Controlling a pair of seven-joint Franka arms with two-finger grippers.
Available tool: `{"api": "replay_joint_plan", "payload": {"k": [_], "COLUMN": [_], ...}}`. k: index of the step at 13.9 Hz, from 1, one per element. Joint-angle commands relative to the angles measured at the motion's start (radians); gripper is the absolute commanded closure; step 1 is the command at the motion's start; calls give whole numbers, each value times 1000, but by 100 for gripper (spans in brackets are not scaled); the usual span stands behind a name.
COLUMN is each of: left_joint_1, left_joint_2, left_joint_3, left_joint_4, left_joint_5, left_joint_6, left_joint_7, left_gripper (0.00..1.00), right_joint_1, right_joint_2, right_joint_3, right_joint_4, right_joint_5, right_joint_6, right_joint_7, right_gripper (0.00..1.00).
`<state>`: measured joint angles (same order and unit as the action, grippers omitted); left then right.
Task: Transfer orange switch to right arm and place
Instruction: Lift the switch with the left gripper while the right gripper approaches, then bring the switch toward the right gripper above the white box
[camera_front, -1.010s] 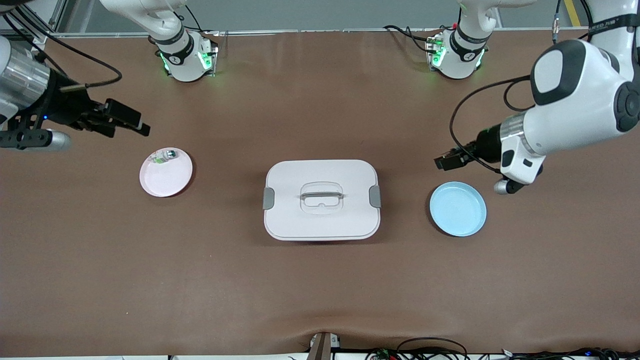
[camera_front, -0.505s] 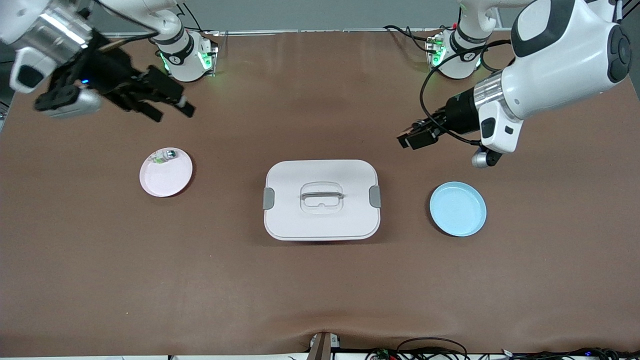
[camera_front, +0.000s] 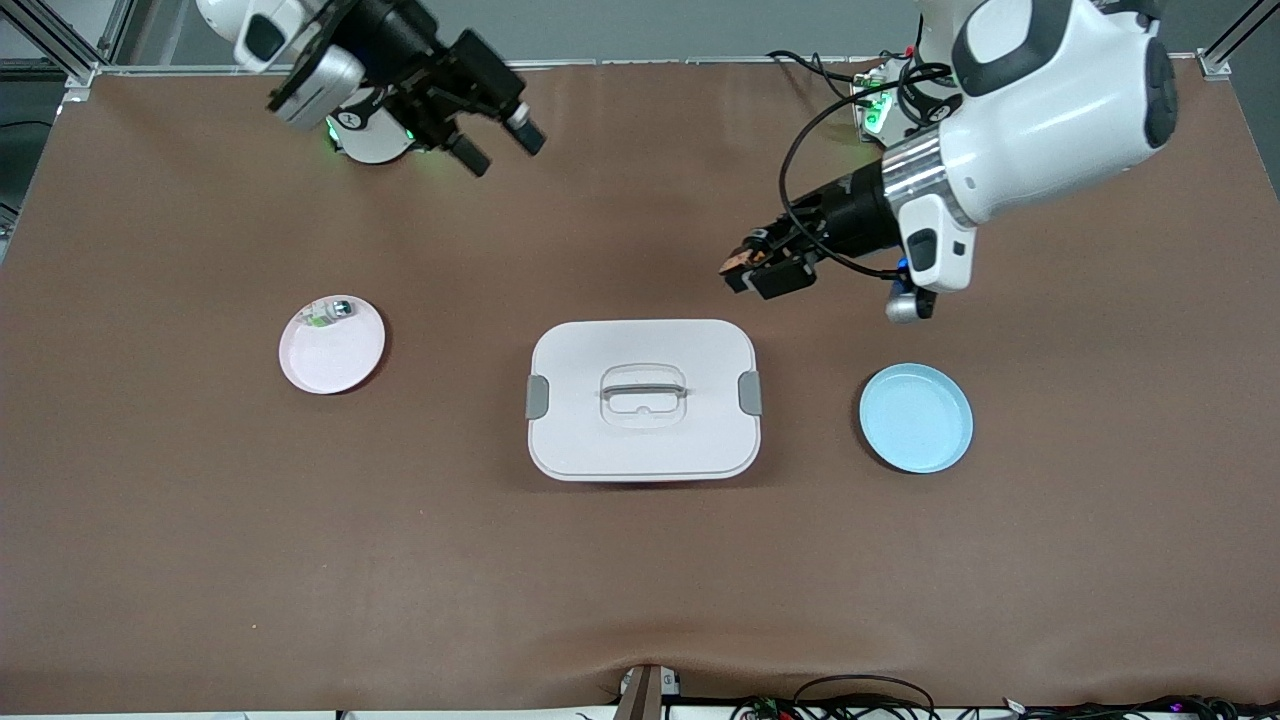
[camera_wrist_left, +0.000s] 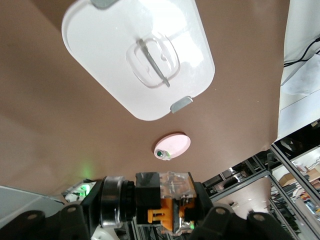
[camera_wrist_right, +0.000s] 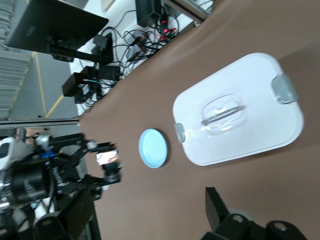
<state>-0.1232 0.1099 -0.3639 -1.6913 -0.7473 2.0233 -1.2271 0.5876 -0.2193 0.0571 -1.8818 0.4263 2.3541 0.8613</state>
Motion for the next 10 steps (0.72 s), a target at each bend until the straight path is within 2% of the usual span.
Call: {"api": "replay_joint_plan", "payload": {"k": [1, 3, 5, 10], "left_joint_1": [-44, -61, -98, -119], "left_joint_2": [30, 45, 60, 74], "left_joint_3": [-10, -12, -12, -12], "left_joint_4": [21, 21, 21, 21], "left_joint_5": [-40, -44, -40, -43], "left_joint_6": [23, 52, 83, 118], "left_joint_7": [-32, -38, -87, -124], "left_gripper": [77, 77, 77, 77], "right_joint_1": [1, -9, -9, 3], "right_joint_2": [-26, -25, -12, 73], "right_joint_3": [81, 125, 127, 130], "right_joint_4": [-94, -131, -131, -114], "right_joint_5": [5, -10, -96, -342], "right_joint_6": [172, 235, 228, 231], "right_joint_7": [76, 88, 99, 315], "right_gripper": [0, 0, 0, 0]}}
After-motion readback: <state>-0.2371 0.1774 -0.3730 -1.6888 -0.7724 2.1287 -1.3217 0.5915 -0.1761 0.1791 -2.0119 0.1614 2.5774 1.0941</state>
